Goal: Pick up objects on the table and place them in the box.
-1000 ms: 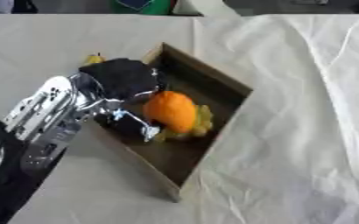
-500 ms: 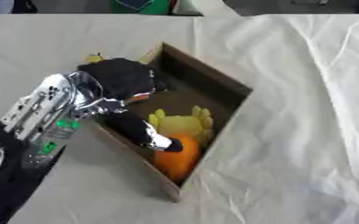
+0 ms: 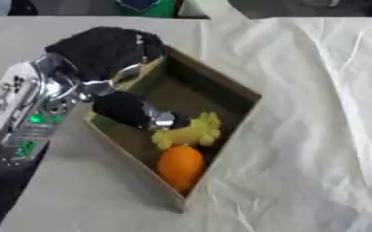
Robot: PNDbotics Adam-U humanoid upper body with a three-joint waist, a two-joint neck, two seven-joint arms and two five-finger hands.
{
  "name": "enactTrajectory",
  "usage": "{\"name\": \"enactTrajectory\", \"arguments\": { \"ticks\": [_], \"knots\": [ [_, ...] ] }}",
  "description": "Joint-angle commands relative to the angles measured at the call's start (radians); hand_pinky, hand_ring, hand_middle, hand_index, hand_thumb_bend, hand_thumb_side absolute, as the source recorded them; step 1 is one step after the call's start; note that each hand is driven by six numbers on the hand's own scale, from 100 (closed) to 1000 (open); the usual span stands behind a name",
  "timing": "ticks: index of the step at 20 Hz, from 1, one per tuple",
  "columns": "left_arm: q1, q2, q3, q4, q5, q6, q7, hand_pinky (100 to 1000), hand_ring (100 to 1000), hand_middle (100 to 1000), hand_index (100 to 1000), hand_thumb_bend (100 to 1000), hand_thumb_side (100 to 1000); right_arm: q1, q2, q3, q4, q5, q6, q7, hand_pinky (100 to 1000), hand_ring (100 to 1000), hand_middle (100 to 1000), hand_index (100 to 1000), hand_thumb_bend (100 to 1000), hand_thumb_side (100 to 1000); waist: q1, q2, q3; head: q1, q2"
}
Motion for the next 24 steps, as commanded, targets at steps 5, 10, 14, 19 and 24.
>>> {"name": "enactTrajectory", "arguments": {
  "ticks": [5, 10, 14, 19, 24],
  "knots": [
    [0.013, 0.067, 0.141, -0.074, 0.060, 0.157, 0.184, 616, 814, 790, 929, 566, 979, -0.007, -0.014, -0.014, -0.019, -0.003, -0.003, -0.005, 698, 541, 464, 698, 100, 434, -0.014, -0.015, 0.003, -0.014, -0.013],
    [0.015, 0.109, 0.185, -0.065, 0.123, 0.229, 0.296, 611, 809, 787, 924, 558, 954, -0.007, -0.013, -0.016, -0.019, -0.002, -0.005, -0.008, 698, 541, 463, 698, 100, 430, -0.025, -0.011, 0.002, 0.013, -0.022],
    [0.005, 0.146, 0.182, 0.009, 0.137, 0.226, 0.289, 620, 816, 796, 927, 513, 985, -0.009, -0.013, -0.014, -0.019, -0.003, -0.005, -0.007, 698, 540, 463, 698, 100, 429, -0.029, -0.008, 0.001, 0.025, -0.028],
    [-0.028, 0.162, 0.175, 0.185, 0.136, 0.201, 0.213, 638, 835, 817, 939, 392, 948, -0.010, -0.013, -0.013, -0.019, -0.004, -0.005, -0.004, 698, 540, 463, 698, 100, 429, -0.030, -0.006, -0.005, 0.031, -0.033],
    [-0.063, 0.146, 0.168, 0.355, 0.151, 0.183, 0.150, 657, 850, 829, 948, 414, 962, -0.012, -0.011, -0.012, -0.019, -0.005, -0.003, -0.002, 699, 539, 462, 698, 100, 429, -0.027, -0.001, -0.015, 0.036, -0.038]
  ]
}}
